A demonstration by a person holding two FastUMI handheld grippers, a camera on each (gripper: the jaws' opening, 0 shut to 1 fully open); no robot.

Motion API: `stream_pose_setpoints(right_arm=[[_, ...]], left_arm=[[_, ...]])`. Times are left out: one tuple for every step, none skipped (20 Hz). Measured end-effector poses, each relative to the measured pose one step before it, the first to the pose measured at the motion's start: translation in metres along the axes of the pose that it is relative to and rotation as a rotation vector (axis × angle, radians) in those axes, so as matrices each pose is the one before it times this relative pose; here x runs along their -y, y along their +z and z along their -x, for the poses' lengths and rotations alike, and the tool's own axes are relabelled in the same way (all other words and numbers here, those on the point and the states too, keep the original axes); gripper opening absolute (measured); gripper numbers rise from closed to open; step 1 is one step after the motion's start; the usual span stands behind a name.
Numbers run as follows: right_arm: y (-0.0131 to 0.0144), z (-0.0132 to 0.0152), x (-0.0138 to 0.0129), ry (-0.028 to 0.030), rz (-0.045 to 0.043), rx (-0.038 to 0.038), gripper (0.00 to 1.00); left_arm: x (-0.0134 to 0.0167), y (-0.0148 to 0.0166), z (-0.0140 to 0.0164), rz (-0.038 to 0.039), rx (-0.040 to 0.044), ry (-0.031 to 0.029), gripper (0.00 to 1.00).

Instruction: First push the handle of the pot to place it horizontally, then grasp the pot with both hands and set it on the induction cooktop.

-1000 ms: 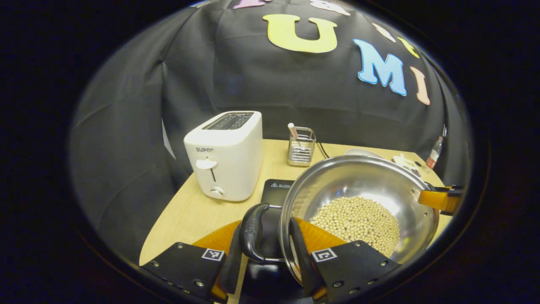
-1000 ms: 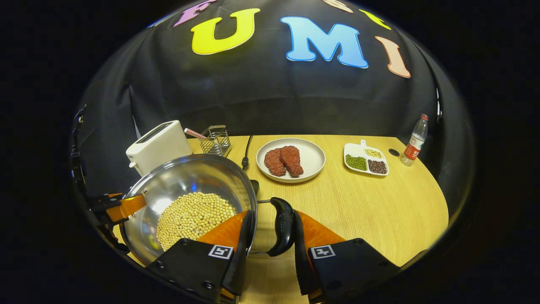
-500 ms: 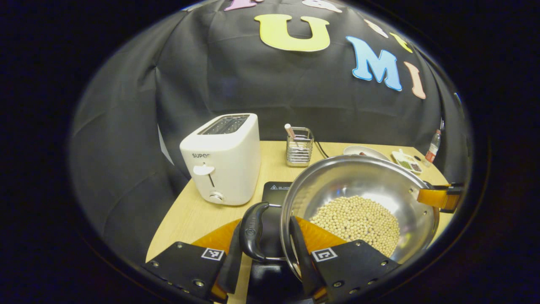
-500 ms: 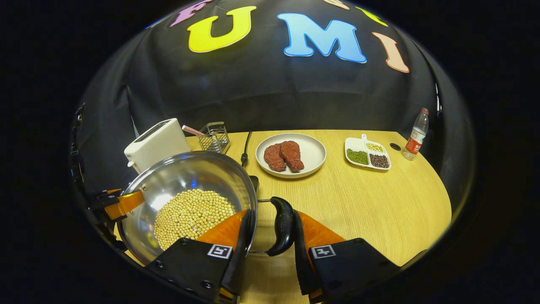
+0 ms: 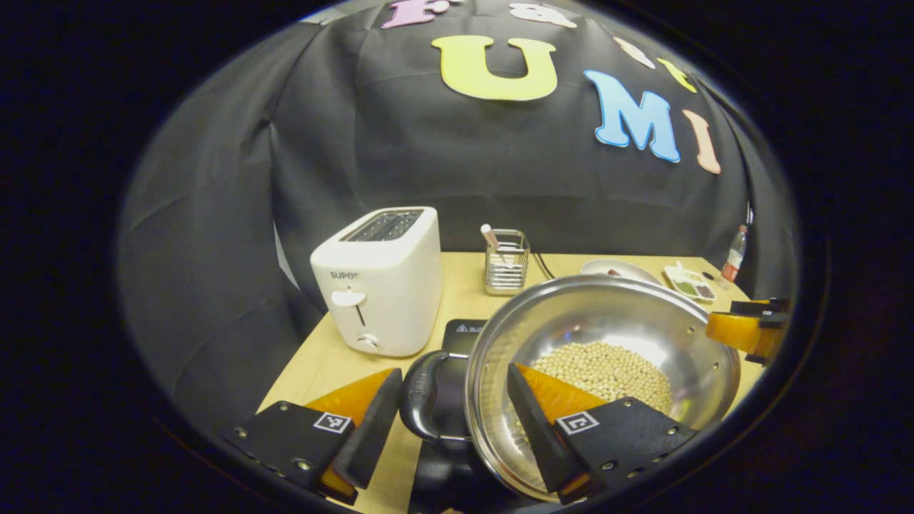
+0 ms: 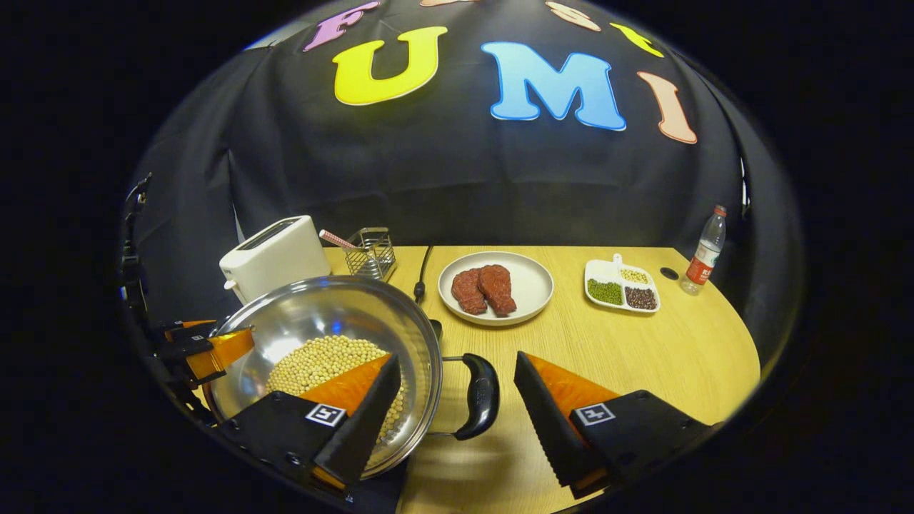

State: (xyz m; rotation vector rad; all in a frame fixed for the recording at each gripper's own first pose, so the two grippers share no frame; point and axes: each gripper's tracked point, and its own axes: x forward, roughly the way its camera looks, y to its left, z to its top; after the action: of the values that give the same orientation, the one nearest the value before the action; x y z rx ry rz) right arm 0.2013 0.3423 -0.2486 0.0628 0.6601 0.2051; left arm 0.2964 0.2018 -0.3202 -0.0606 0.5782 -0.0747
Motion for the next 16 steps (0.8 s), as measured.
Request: stream_pose_setpoints(right_arm=[[0.00192, 0.00342, 0.0025, -0.00346, 0.00173, 0.00623, 0.99], [0.00295, 0.00369, 0.00261, -0.00369, 0.00394, 0.01247, 1.0], [0.00418, 0.00446, 0.00281, -0.00176, 0.00576, 0.01594, 1.0], [0.00543, 0.00522, 0.00333, 0.0007, 0.00482, 0.02068, 0.96], [0.00749, 0.00639, 0.00357, -0.00053, 0.00022, 0.02612, 1.0], [0.00687, 0.00704, 0.003, 0.00599, -0.0021, 0.02094, 1.0], [0.00482, 0.00518, 0.00322, 0.00659, -0.00182, 0.01444, 0.99], [0.00295, 0.00592, 0.00554, 0.00386, 0.00232, 0.01151, 0.99], [0.00384, 0.00573, 0.00743, -0.00148, 0.00559, 0.00975, 1.0], [0.00375, 0.00673, 0.00814, -0.0033, 0.00415, 0.01014, 0.99], [0.00546, 0.00833, 0.00702, -0.00055, 0.00062, 0.01491, 1.0], [0.0069, 0.00894, 0.0088, -0.0025, -0.00152, 0.02124, 1.0], [0.00749, 0.01038, 0.01005, -0.0063, -0.00211, 0.0241, 1.0], [0.00681, 0.00913, 0.0086, -0.00347, -0.00168, 0.02162, 1.0], [0.00706, 0.01009, 0.00989, -0.00471, -0.00084, 0.02215, 0.99], [0.00623, 0.01071, 0.01021, -0.00687, -0.00034, 0.02091, 0.99]], left_arm=[[0.00052, 0.00877, 0.00365, -0.00858, 0.02396, 0.00674, 0.86], [0.00301, 0.00849, 0.00439, -0.00551, 0.02541, 0.00222, 0.88], [0.00279, 0.00893, 0.00681, -0.00327, 0.02538, 0.00415, 0.91], [0.00262, 0.00884, 0.00793, -0.00117, 0.02796, 0.00585, 0.88], [0.00457, 0.01061, 0.00767, -0.00081, 0.03004, 0.00214, 0.88], [0.00625, 0.0092, 0.0093, -0.00046, 0.02471, 0.00306, 0.88], [0.00675, 0.00894, 0.00806, -0.00051, 0.02105, -0.00243, 0.88], [0.00945, 0.00816, 0.00823, 0.002, 0.01818, -0.00465, 0.88], [0.00881, 0.00866, 0.00777, 0.00064, 0.01666, -0.00278, 0.88], [0.00656, 0.00771, 0.0063, -0.0004, 0.01716, 0.00337, 0.88], [0.00814, 0.00829, 0.00765, 0.00182, 0.01562, 0.00092, 0.88], [0.01064, 0.00671, 0.00724, 0.00368, 0.01721, -0.00181, 0.85], [0.0108, 0.00812, 0.00824, 0.00139, 0.01573, -0.00091, 0.85], [0.00853, 0.00619, 0.00783, -0.00087, 0.01431, 0.00024, 0.85], [0.01052, 0.00816, 0.00872, 0.00052, 0.01429, -0.00123, 0.85], [0.01201, 0.00722, 0.00842, 0.004, 0.01599, -0.00537, 0.85]])
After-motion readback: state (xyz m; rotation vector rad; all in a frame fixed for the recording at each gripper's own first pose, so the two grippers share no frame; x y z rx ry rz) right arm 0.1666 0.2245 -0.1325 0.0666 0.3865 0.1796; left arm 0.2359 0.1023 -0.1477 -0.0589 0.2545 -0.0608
